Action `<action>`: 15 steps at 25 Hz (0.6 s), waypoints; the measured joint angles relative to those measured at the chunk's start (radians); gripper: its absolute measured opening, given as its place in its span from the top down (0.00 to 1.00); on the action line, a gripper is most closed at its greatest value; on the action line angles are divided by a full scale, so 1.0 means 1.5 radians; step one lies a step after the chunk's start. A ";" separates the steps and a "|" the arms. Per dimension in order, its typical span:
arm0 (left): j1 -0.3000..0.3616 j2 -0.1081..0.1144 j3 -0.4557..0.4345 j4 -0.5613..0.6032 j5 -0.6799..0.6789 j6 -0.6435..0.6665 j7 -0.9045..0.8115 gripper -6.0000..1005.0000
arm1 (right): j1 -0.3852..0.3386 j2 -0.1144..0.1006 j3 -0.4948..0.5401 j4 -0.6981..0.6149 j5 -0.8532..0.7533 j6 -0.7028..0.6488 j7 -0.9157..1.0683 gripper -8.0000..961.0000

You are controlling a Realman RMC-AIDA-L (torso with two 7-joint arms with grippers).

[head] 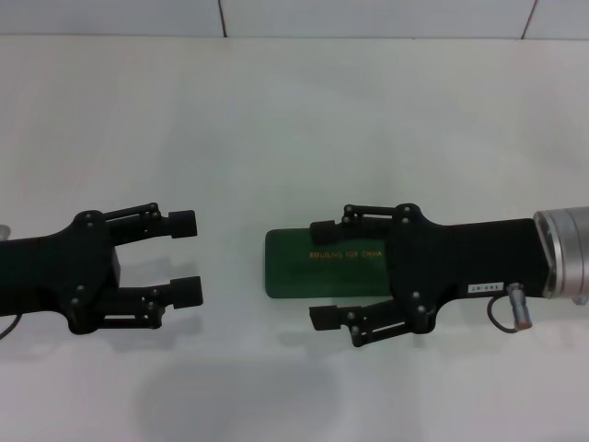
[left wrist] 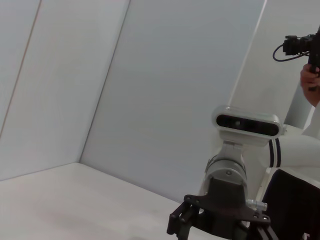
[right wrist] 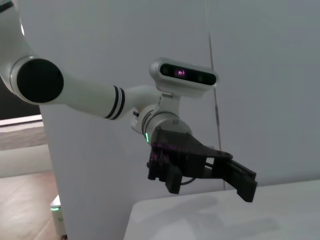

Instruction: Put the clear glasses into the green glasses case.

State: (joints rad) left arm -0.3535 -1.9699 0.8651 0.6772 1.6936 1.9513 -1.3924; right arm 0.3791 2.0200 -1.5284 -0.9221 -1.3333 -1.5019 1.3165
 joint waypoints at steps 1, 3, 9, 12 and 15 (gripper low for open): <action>0.000 0.000 0.000 0.000 0.000 0.000 0.000 0.14 | -0.001 0.000 0.001 0.001 0.001 -0.002 0.000 0.10; 0.000 0.000 0.000 0.000 0.000 0.000 0.000 0.15 | -0.002 0.001 0.005 0.002 0.001 -0.005 -0.001 0.10; 0.001 -0.002 0.000 -0.002 0.000 0.000 0.000 0.15 | -0.012 0.001 0.018 0.003 0.002 -0.008 -0.010 0.10; 0.001 -0.003 0.000 -0.003 0.000 0.000 0.001 0.15 | -0.016 0.001 0.029 0.007 0.010 -0.013 -0.011 0.10; 0.001 -0.005 0.000 -0.004 0.000 0.000 0.003 0.15 | -0.016 0.000 0.045 0.020 0.021 -0.030 -0.017 0.10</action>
State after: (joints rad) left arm -0.3527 -1.9771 0.8652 0.6715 1.6937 1.9513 -1.3879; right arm 0.3544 2.0206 -1.4615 -0.8922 -1.3015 -1.5473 1.2907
